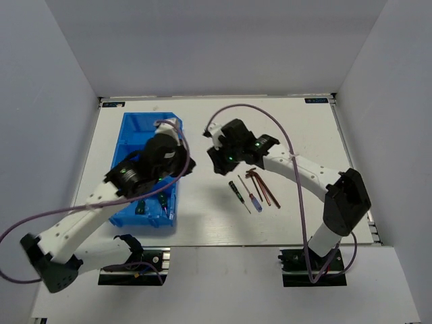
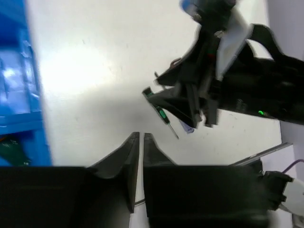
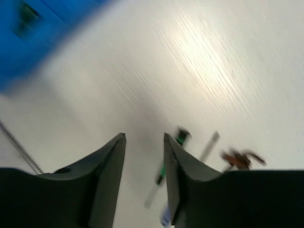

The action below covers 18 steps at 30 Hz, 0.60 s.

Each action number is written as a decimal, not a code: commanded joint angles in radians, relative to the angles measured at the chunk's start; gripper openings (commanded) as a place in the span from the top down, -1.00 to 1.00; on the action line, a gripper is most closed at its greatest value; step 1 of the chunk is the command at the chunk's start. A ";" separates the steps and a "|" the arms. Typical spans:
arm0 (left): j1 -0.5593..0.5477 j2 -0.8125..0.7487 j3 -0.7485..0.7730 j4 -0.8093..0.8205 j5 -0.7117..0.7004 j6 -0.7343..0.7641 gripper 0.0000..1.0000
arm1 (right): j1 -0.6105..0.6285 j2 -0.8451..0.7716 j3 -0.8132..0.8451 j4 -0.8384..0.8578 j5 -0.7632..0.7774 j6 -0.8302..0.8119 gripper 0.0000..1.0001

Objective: Sort the tools into containers

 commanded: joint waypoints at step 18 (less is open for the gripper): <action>-0.013 0.340 -0.116 0.213 0.216 -0.024 -0.23 | -0.175 -0.134 -0.419 -0.170 0.153 -0.090 0.20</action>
